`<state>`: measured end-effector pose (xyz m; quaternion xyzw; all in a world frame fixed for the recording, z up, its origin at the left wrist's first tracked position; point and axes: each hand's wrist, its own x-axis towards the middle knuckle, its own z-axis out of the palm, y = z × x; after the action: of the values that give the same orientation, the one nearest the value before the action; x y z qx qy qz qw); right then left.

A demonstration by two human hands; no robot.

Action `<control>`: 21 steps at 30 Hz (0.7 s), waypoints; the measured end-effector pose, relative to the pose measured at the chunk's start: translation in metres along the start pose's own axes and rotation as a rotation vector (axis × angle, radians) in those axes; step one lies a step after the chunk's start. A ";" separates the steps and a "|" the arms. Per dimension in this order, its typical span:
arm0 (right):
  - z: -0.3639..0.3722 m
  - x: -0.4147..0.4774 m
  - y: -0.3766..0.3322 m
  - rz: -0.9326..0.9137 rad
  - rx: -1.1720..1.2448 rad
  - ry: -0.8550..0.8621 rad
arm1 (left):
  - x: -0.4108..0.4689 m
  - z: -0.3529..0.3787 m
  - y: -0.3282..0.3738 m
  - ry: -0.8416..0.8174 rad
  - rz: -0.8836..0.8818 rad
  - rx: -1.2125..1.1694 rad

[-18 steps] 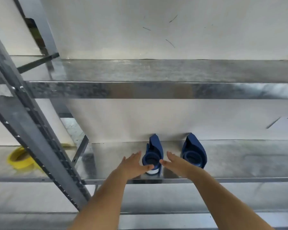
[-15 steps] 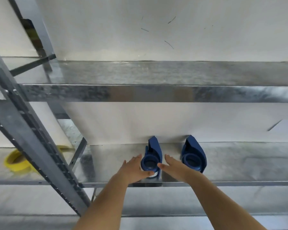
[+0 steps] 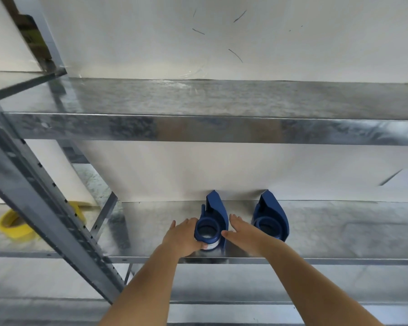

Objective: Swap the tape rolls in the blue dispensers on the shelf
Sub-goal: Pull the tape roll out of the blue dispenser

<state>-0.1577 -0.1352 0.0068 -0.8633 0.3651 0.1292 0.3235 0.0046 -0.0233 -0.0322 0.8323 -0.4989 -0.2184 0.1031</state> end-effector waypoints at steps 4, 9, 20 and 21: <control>-0.009 -0.002 0.008 0.031 -0.009 0.003 | 0.002 -0.001 -0.003 -0.011 0.006 0.004; -0.013 -0.001 0.009 0.046 -0.002 0.010 | -0.001 0.003 -0.007 0.006 0.007 -0.065; -0.020 -0.009 0.003 -0.019 -0.020 0.030 | 0.006 0.026 -0.019 0.005 -0.028 -0.122; -0.020 -0.009 0.003 -0.024 -0.019 0.029 | 0.006 0.027 -0.018 0.018 -0.029 -0.147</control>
<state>-0.1669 -0.1450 0.0249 -0.8726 0.3580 0.1163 0.3114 0.0087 -0.0185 -0.0644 0.8316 -0.4686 -0.2482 0.1653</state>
